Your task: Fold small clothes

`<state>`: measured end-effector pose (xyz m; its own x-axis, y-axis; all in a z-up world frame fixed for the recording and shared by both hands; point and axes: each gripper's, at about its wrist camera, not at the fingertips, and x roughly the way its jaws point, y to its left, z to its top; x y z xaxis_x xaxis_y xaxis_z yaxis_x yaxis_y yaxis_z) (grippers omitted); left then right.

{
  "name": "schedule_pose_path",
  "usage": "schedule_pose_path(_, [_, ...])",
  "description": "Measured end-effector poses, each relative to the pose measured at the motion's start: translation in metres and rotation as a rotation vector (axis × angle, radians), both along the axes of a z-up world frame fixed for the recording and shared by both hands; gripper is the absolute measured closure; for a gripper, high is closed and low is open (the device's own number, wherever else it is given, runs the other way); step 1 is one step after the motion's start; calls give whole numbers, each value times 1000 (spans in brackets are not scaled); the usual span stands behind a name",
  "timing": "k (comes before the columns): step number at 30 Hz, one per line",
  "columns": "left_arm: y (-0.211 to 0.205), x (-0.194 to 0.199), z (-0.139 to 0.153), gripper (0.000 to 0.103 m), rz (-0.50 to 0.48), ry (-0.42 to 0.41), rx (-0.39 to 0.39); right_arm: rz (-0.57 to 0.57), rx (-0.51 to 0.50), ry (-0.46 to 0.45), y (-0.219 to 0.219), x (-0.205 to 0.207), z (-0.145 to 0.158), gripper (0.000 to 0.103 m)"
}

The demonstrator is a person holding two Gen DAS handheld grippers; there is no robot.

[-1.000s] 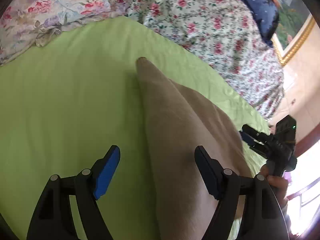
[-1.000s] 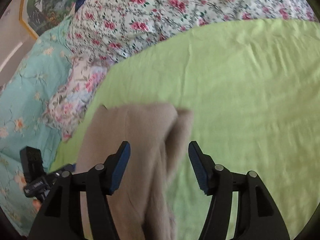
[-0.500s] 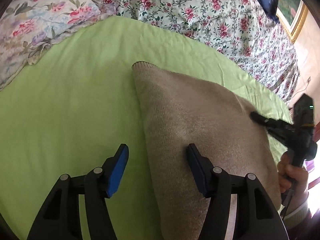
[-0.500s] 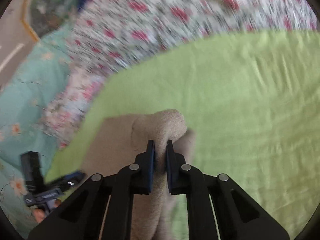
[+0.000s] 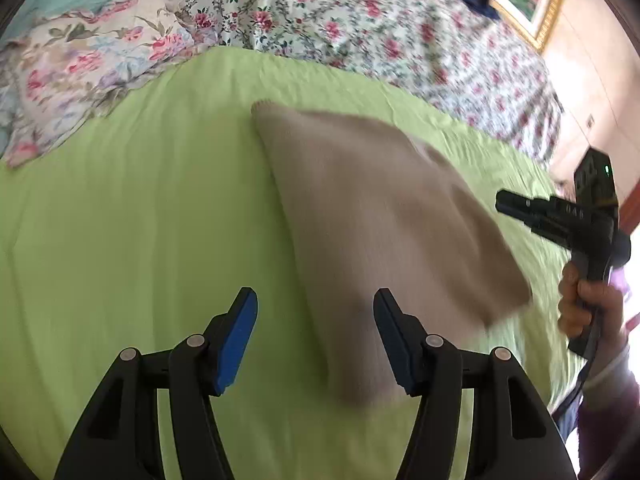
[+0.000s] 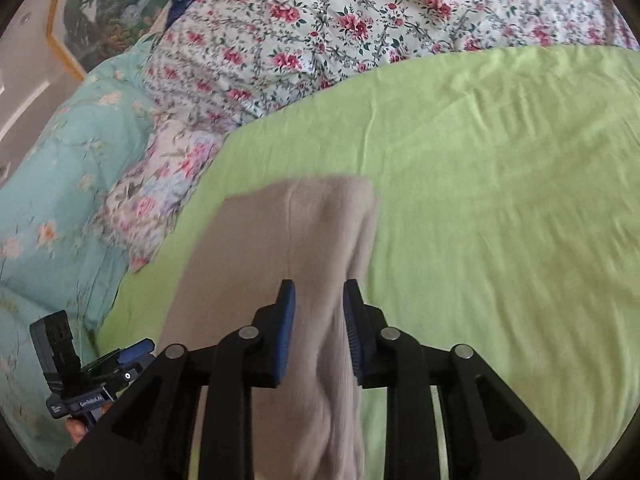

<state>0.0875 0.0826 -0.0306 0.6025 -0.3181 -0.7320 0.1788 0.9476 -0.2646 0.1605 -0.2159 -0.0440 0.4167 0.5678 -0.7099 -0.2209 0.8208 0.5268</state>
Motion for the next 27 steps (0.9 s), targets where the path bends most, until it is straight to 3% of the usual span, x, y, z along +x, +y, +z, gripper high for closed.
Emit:
schedule_pose_path(6, [-11,-55,-20,42,-25,1,-15,13,1,29,-9,-63,-10,60])
schedule_pose_path(11, [-30,-45,-33,42,-5,-8,54,24,4,53,-3,-80,-23,60])
schedule_pose_path(15, [-38,-28,-39,45,76,-18,129,22,-18,48,4,-83,-27,60])
schedule_pose_path(17, [-37,-28,-35,59,108,-35,141,33,-25,47,8,-81,-26,78])
schedule_pose_path(18, [-36,-30,-33,69,114,-53,145,32,-25,41,8,-81,-24,93])
schedule_pose_path(21, [-43,-33,-41,84,110,-38,195,12,0,29,-1,-79,-18,93])
schedule_pose_path(27, [-40,-41,-36,84,62,-17,155,1,-88,89,-6,-76,-45,88])
